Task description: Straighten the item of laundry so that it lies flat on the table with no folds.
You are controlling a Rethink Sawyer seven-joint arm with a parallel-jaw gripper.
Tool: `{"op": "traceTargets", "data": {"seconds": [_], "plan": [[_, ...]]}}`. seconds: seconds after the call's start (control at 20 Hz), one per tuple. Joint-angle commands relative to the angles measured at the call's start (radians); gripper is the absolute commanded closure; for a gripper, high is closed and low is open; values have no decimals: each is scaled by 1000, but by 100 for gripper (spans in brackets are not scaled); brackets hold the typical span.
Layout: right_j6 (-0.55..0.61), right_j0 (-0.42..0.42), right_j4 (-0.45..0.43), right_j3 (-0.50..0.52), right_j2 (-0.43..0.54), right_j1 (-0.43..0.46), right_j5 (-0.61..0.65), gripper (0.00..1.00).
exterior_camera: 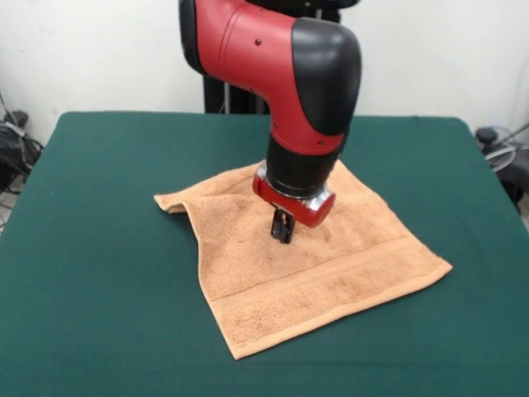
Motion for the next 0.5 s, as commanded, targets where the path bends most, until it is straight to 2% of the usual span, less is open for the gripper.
{"op": "traceTargets", "data": {"seconds": [0.05,0.5], "plan": [[108,5,-33,24,150,82,-93,100],[231,105,64,-104,101,142,-20,100]]}}
